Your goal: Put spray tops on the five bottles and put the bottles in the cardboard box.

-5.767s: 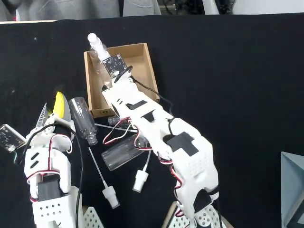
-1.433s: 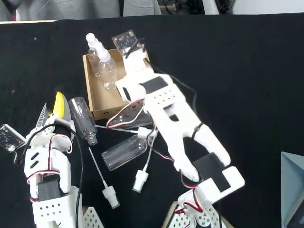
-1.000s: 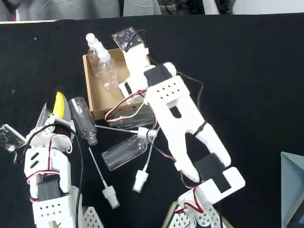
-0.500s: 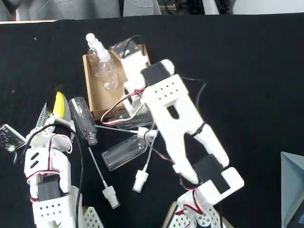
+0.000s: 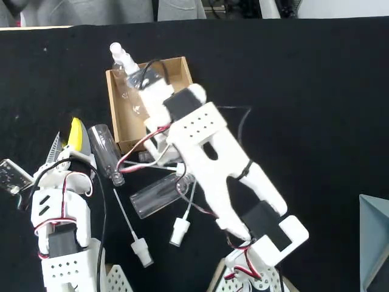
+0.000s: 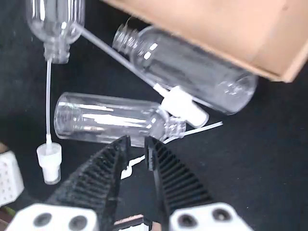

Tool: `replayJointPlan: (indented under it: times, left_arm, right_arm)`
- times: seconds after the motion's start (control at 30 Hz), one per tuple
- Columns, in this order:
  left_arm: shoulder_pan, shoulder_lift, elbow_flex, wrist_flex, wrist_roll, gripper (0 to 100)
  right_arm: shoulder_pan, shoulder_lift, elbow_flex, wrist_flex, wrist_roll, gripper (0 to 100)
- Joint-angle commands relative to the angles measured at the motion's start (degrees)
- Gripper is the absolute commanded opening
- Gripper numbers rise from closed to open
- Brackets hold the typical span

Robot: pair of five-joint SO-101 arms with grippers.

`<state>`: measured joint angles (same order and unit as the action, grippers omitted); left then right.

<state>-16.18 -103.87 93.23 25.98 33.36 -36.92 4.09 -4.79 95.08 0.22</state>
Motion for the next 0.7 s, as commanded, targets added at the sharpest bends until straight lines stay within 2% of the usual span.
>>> replayJointPlan:
  times: [0.0, 0.2, 0.37, 0.67]
  left_arm:
    - [-0.7, -0.5, -1.9, -1.5, 0.3, 16]
    - [-3.1, -0.5, -2.3, -1.5, 0.4, 16]
    - [-4.0, -0.5, -2.4, -1.5, 0.6, 16]
    - [-4.0, -0.5, -2.4, -1.5, 0.7, 16]
  right_arm:
    - [-3.4, -4.8, 1.7, -2.5, 1.8, 1.1]
    - [-3.6, -4.6, 2.4, -2.5, 7.9, 1.2]
    - [-3.6, -4.7, 2.3, -2.5, 18.5, 1.3]
    - [-3.6, -4.3, 2.2, -2.5, 33.1, 1.3]
